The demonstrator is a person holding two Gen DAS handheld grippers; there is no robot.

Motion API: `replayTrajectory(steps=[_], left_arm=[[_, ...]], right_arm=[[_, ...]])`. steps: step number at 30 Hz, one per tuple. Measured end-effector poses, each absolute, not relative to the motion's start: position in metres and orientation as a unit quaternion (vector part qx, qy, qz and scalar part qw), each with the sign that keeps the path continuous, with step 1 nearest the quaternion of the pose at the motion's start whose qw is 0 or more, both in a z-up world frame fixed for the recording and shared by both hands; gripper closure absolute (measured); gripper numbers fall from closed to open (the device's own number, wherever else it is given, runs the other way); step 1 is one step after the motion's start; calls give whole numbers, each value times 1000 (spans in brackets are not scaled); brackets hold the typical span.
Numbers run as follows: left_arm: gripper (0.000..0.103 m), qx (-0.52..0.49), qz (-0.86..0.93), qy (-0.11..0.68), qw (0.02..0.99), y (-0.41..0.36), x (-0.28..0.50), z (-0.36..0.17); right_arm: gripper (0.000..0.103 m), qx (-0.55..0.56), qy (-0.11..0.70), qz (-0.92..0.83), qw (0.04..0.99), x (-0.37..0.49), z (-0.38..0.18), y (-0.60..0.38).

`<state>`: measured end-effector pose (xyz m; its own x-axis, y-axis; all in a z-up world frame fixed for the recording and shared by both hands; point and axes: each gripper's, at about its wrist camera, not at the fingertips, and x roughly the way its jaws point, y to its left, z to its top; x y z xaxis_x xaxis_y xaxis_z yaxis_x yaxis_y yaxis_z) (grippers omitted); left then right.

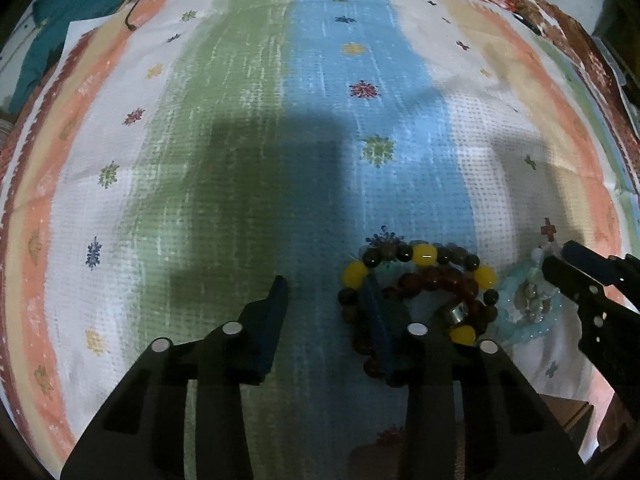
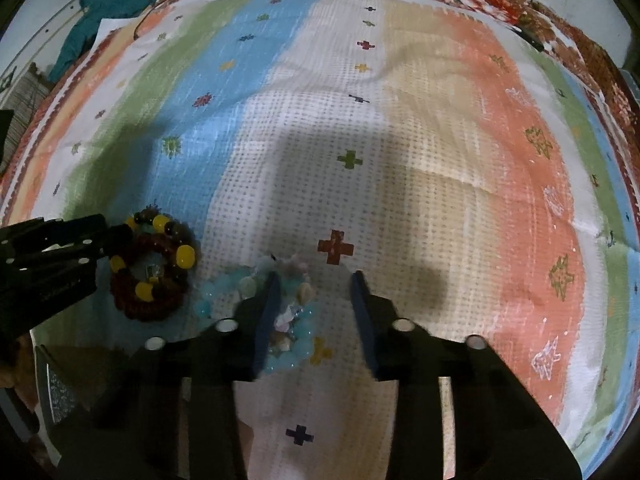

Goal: Organize jewelry

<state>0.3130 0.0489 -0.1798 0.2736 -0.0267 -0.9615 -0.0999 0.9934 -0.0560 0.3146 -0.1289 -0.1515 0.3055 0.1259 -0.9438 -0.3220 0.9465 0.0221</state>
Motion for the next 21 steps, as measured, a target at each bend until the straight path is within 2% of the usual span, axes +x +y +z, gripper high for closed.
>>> replayTrajectory(steps=[1, 4, 6, 21], left_arm=[[75, -53, 20, 603, 796, 48, 313, -180], [93, -32, 25, 603, 796, 42, 311, -183], [93, -26, 25, 601, 798, 41, 311, -185], [93, -59, 40, 575, 815, 59, 297, -152]], right_arm=[[84, -86, 573, 141, 803, 314, -151, -128], [90, -89, 572, 147, 802, 314, -152, -125], [94, -89, 571, 151, 802, 313, -152, -126], [94, -94, 546, 151, 819, 307, -130, -129]])
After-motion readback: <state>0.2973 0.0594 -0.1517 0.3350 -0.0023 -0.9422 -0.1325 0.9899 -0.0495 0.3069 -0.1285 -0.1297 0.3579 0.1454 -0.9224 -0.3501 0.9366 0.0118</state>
